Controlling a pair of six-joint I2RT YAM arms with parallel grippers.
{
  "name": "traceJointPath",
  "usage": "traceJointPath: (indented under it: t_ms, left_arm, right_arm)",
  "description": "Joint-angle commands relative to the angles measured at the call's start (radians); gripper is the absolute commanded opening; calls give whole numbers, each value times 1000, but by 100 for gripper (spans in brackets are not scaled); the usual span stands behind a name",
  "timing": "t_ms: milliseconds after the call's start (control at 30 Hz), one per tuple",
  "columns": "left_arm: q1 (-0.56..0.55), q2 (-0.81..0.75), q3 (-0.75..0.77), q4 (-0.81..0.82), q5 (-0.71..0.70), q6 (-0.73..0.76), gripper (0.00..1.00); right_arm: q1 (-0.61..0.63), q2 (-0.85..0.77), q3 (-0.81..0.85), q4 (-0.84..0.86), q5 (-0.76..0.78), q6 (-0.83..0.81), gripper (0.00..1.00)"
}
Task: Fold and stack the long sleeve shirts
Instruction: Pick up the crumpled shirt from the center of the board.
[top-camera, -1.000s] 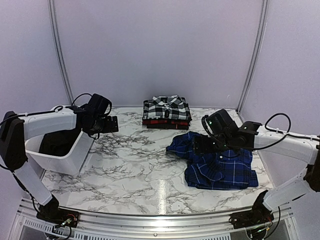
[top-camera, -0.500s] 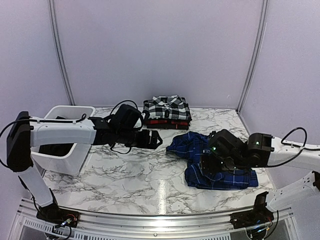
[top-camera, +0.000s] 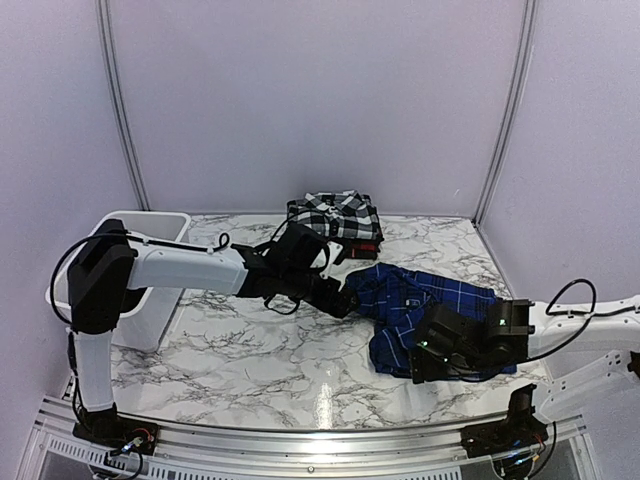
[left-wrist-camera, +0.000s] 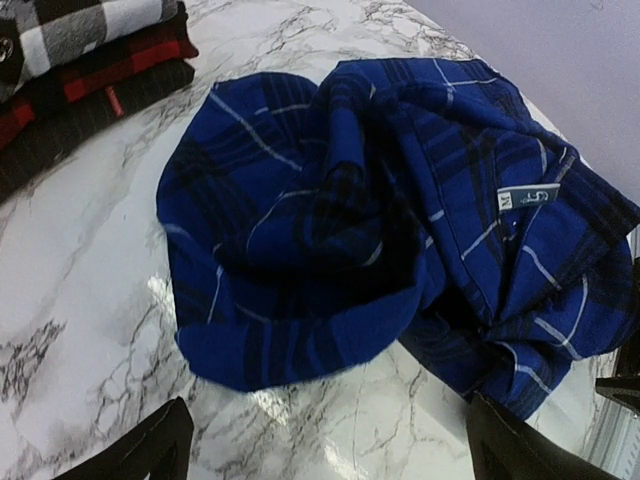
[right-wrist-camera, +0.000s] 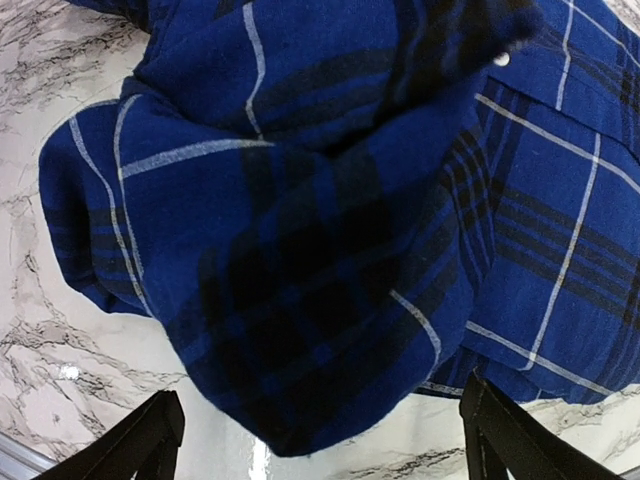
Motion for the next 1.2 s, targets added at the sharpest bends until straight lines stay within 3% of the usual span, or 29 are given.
traceJointPath:
  t_ms: [0,167,300,400,500,567,767,1000,1167]
  left_arm:
    - [1,93,107,53,41,106,98]
    - [1,182,210,25,75,113,94]
    - [1,199,233,24,94,102,79]
    - [1,198,241,24,104,94,55]
    - [1,181,235,24,100,93,19]
    - [1,149,217,24,73,90,1]
    - [1,-20,130,24,18,86,0]
    - [-5,-298,50,-19,-48,100,0]
    - [-7,-464,79,-53,-87,128,0]
  right_arm:
    - [3,-5,-12,80,48,63,89]
    - [-45,-3,-22,108,113,66,73]
    - [-109,-13,-27,201,113,-5,53]
    - [-143,18,-13,240,113,-48,30]
    - [-162,52,28,220,143,-73,8]
    - [-179,55,60,187,184,-82,0]
    - [-314,11,182,172,266,-204,0]
    - [-494,45,461,250,372,-509,0]
    - [-567,91,654,349,417,-707,0]
